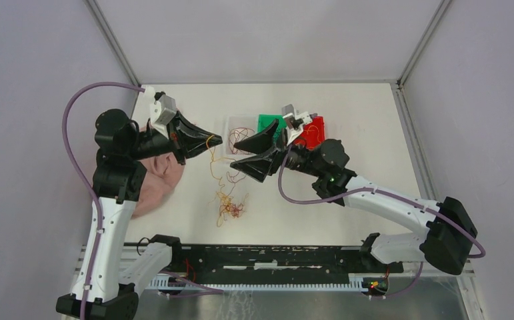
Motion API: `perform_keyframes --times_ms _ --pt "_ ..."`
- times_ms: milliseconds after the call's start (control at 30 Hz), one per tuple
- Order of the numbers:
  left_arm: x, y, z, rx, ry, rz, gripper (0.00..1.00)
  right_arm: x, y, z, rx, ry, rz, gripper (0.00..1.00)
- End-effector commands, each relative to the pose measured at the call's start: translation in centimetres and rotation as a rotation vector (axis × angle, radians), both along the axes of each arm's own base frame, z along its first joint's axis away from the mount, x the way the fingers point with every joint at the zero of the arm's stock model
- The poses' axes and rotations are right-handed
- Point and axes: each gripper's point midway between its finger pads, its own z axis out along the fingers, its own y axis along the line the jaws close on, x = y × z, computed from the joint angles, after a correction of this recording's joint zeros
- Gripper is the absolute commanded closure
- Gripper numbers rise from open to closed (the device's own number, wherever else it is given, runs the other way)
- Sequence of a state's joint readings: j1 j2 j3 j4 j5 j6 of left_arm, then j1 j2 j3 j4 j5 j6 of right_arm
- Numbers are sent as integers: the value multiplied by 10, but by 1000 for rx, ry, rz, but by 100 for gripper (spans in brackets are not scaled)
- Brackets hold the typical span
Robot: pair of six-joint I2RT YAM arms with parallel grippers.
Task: Untangle the cables
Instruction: Untie the cable.
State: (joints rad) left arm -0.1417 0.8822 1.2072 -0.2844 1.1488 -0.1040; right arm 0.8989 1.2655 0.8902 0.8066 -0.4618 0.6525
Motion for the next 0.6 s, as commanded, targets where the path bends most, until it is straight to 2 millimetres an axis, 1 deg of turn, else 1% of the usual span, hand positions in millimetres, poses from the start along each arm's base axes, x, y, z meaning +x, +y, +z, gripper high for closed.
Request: perform_keyframes --times_ms 0,133,233,267,400,467,567 --pt "4 2 29 3 -134 27 97 -11 18 -17 -65 -89 33 24" --pt "7 2 43 0 -167 36 97 -7 33 -44 -120 -72 17 24" --pt "5 2 52 -6 -184 31 97 1 41 -61 -148 -51 -20 25" --pt "5 2 54 -10 -188 29 97 7 44 -65 -153 -36 -48 25" --pt "1 0 64 -35 -193 17 97 28 58 -71 -150 -14 -124 27" --pt "0 0 68 -45 -185 12 97 33 67 -71 -132 -5 -130 29" --pt "-4 -1 72 -49 -185 -1 97 42 80 -82 -144 13 -155 33"
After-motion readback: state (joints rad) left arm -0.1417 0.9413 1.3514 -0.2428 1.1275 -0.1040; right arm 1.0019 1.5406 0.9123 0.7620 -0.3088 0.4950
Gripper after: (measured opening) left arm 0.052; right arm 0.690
